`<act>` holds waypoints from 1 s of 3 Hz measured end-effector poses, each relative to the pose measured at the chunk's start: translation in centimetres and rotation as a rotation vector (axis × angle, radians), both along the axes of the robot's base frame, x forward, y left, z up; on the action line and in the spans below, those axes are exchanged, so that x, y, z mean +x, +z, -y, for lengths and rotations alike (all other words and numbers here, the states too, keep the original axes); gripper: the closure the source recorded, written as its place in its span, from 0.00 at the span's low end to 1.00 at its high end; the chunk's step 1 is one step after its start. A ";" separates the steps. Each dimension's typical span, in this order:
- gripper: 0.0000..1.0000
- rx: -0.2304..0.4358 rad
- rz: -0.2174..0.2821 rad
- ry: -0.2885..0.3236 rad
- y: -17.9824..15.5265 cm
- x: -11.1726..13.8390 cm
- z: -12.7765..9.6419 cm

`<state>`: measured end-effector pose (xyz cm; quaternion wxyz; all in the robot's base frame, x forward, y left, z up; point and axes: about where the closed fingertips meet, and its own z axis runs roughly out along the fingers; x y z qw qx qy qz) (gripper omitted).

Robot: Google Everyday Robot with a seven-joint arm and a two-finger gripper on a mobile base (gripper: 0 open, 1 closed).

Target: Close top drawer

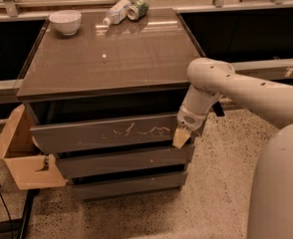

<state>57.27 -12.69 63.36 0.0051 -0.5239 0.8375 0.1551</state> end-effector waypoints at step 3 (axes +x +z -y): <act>1.00 0.000 0.069 0.027 2.2 3.8 -3.4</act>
Offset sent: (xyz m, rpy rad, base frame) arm 0.0623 0.0431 0.0401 -0.0161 -0.1207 0.0309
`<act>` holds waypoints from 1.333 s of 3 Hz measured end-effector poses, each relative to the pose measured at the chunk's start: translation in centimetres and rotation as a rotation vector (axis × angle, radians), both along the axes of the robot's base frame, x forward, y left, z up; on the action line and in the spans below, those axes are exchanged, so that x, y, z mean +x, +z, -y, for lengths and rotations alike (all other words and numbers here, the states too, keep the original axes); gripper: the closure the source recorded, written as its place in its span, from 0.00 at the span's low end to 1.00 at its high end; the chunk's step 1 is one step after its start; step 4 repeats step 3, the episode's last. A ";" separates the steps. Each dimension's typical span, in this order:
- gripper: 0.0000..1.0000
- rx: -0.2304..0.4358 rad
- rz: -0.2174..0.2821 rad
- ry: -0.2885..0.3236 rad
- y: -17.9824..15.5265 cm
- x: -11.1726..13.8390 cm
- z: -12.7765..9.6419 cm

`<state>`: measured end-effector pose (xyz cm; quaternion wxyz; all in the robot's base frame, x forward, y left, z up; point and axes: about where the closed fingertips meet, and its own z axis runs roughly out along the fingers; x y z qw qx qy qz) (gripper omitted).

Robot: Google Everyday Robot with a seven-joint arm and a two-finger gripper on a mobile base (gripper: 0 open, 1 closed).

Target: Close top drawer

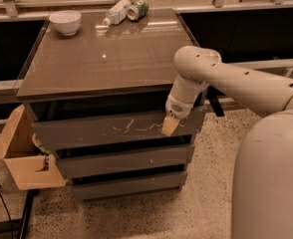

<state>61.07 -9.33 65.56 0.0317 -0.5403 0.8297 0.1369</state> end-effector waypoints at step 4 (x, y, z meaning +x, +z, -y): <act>1.00 0.025 -0.105 -0.102 -4.1 -9.3 5.5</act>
Offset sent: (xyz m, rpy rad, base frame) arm -0.1003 -0.0594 -0.0364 0.0374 0.1016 -0.1142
